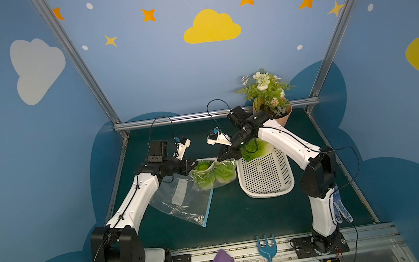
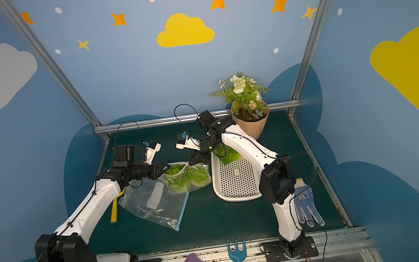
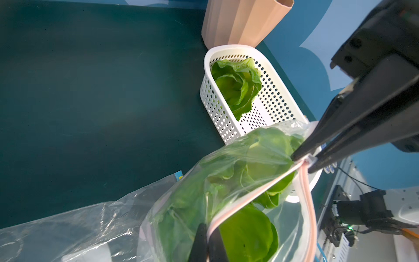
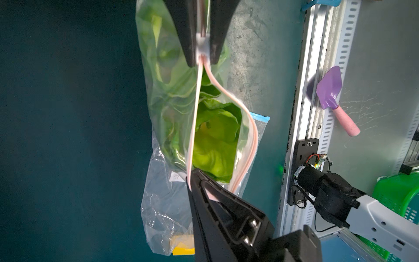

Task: Open the zip-top bag and take out the chinese cabbages
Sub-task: Unzip the zipper on the zipper food storage bag.

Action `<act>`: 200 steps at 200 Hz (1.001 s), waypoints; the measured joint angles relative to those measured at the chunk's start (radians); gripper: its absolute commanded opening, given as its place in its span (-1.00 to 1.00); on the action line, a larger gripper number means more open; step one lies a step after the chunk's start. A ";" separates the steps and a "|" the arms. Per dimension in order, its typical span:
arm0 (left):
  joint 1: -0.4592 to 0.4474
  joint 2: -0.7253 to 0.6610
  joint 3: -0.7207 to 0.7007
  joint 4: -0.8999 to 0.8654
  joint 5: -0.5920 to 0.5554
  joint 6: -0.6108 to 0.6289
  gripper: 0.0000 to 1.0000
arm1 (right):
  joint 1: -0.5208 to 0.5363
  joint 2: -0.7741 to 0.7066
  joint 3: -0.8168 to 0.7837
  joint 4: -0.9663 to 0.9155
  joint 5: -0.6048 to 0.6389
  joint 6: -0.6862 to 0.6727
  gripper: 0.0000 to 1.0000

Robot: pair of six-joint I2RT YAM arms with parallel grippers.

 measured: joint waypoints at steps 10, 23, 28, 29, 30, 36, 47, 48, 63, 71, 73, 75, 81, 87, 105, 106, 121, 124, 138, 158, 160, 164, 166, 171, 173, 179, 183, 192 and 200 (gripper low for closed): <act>-0.003 -0.027 -0.004 -0.005 -0.030 -0.002 -0.91 | 0.000 0.000 0.000 0.005 0.000 -0.001 -1.00; -0.005 -0.061 -0.013 -0.010 -0.068 -0.004 -0.91 | 0.000 0.000 0.000 0.013 0.002 -0.002 -1.00; -0.005 -0.076 -0.018 -0.013 -0.084 -0.004 -0.91 | 0.000 0.000 0.000 0.015 0.004 -0.003 -1.00; -0.005 -0.080 -0.019 -0.014 -0.089 -0.004 -0.91 | 0.000 0.000 0.000 0.015 0.004 -0.003 -1.00; -0.006 -0.082 -0.020 -0.015 -0.091 -0.003 -0.91 | 0.000 0.000 0.000 0.016 0.004 -0.004 -1.00; -0.006 -0.098 -0.025 -0.020 -0.110 -0.003 -0.91 | 0.000 0.000 0.000 0.017 0.006 -0.005 -1.00; -0.004 -0.124 -0.035 -0.030 -0.140 -0.003 -0.91 | -0.002 0.000 0.000 0.018 0.008 -0.005 -1.00; -0.003 -0.126 -0.036 -0.031 -0.144 -0.003 -0.91 | -0.002 0.000 0.000 0.018 0.008 -0.005 -1.00; -0.001 -0.152 -0.048 -0.041 -0.178 -0.002 -0.91 | -0.003 0.000 -0.001 0.018 0.014 -0.006 -1.00; 0.000 -0.164 -0.055 -0.045 -0.195 0.000 -0.91 | -0.005 0.000 -0.003 0.018 0.018 -0.006 -1.00; 0.001 -0.166 -0.056 -0.045 -0.198 0.000 -0.92 | -0.006 0.000 -0.003 0.018 0.019 -0.006 -1.00; 0.002 -0.169 -0.058 -0.047 -0.201 0.000 -0.91 | -0.006 0.000 -0.003 0.018 0.019 -0.006 -1.00; 0.004 -0.175 -0.062 -0.049 -0.210 0.001 -0.91 | -0.008 -0.001 -0.005 0.019 0.025 -0.006 -1.00; 0.007 -0.180 -0.064 -0.053 -0.218 0.001 -0.91 | -0.009 -0.002 -0.008 0.019 0.030 -0.006 -1.00; 0.021 -0.194 -0.069 -0.056 -0.238 0.002 -0.92 | -0.012 -0.009 -0.020 0.019 0.047 -0.007 -1.00; 0.022 -0.195 -0.070 -0.056 -0.239 0.002 -0.92 | -0.013 -0.010 -0.021 0.019 0.048 -0.007 -1.00; 0.037 -0.204 -0.072 -0.060 -0.252 0.002 -0.91 | -0.017 -0.018 -0.027 0.018 0.060 -0.007 -1.00; 0.040 -0.206 -0.072 -0.061 -0.255 0.002 -0.91 | -0.019 -0.019 -0.029 0.018 0.062 -0.007 -1.00; 0.053 -0.212 -0.072 -0.062 -0.262 0.001 -0.91 | -0.027 -0.027 -0.034 0.020 0.068 -0.006 -1.00; 0.053 -0.221 -0.072 -0.062 -0.260 -0.002 -0.91 | -0.030 -0.030 -0.034 0.029 0.067 -0.005 -1.00; 0.054 -0.222 -0.072 -0.062 -0.260 -0.002 -0.91 | -0.030 -0.030 -0.034 0.029 0.067 -0.005 -1.00; 0.054 -0.223 -0.072 -0.062 -0.259 -0.005 -0.91 | -0.030 -0.030 -0.034 0.031 0.068 -0.005 -1.00; 0.054 -0.224 -0.072 -0.062 -0.258 -0.007 -0.91 | -0.030 -0.030 -0.034 0.032 0.068 -0.004 -1.00; 0.054 -0.226 -0.072 -0.061 -0.256 -0.012 -0.91 | -0.031 -0.030 -0.034 0.034 0.068 -0.003 -1.00; 0.055 -0.227 -0.072 -0.061 -0.254 -0.015 -0.91 | -0.031 -0.030 -0.034 0.035 0.068 -0.002 -1.00; 0.055 -0.230 -0.072 -0.061 -0.247 -0.024 -0.91 | -0.031 -0.030 -0.034 0.039 0.068 0.001 -1.00; 0.056 -0.231 -0.072 -0.060 -0.242 -0.030 -0.91 | -0.031 -0.030 -0.034 0.041 0.069 0.003 -1.00; 0.056 -0.238 -0.072 -0.054 -0.226 -0.050 -0.91 | -0.033 -0.030 -0.034 0.045 0.071 0.012 -1.00; 0.055 -0.245 -0.072 -0.043 -0.210 -0.070 -0.91 | -0.034 -0.030 -0.034 0.051 0.075 0.015 -1.00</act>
